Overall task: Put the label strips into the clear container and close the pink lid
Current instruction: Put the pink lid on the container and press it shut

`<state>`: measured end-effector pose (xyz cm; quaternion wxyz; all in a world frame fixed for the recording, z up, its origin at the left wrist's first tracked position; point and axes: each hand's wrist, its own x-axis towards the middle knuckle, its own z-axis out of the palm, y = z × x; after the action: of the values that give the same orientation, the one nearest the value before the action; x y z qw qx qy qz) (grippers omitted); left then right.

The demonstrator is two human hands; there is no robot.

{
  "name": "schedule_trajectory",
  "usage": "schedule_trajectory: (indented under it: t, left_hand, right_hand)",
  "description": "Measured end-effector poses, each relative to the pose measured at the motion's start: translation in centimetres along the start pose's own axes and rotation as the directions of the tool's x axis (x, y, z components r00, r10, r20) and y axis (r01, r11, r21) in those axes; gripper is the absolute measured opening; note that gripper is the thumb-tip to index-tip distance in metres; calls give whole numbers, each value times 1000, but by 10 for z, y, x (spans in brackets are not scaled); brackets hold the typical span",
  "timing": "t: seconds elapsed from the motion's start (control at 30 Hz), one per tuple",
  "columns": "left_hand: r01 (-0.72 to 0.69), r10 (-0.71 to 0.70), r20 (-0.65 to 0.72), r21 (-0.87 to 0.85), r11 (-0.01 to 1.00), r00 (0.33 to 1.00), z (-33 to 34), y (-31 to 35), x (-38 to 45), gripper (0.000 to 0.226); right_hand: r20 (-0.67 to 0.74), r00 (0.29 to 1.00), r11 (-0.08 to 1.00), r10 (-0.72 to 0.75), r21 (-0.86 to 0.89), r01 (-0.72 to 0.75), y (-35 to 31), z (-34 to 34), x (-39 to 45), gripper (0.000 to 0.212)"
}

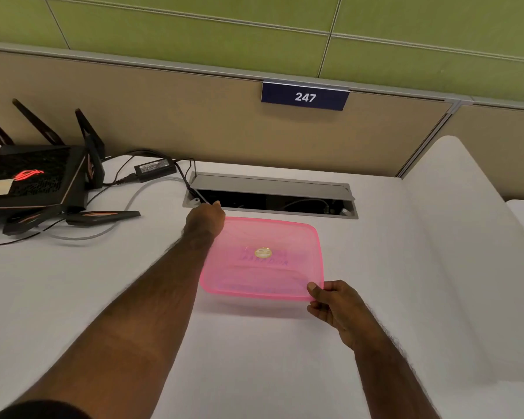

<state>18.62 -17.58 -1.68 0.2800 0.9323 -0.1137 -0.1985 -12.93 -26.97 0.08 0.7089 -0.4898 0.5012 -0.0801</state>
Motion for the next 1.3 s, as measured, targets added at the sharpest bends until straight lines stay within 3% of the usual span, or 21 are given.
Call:
schedule_trajectory:
  t: [0.17, 0.37, 0.53, 0.7, 1.07, 1.3]
  left_hand:
    - [-41, 37, -123, -27, 999, 992, -8, -2, -23, 62]
    - [-36, 16, -109, -183, 983, 994, -10, -47, -88, 49]
    - [61, -20, 99, -434, 899, 995, -16, -83, -141, 37]
    - [181, -4, 297, -569, 802, 955, -37, -94, -160, 30]
    - [96, 131, 372, -533, 840, 919, -74, -167, -228, 25]
    - [114, 109, 402, -492, 863, 909, -70, -217, -290, 25]
  right_hand:
    - [0, 1000, 1000, -17, 20, 17, 0, 2, -3, 38]
    - [0, 1000, 999, -30, 26, 30, 0, 5, -5, 42]
    - [-16, 998, 998, -58, -2, 58, -1, 8, -11, 30]
    - [-53, 995, 996, -89, -8, 89, 3, 16, -20, 19]
    - [12, 998, 995, -64, -81, 65, 64, 13, -112, 36]
    - [-11, 998, 988, -62, -142, 59, 102, 4, -170, 29]
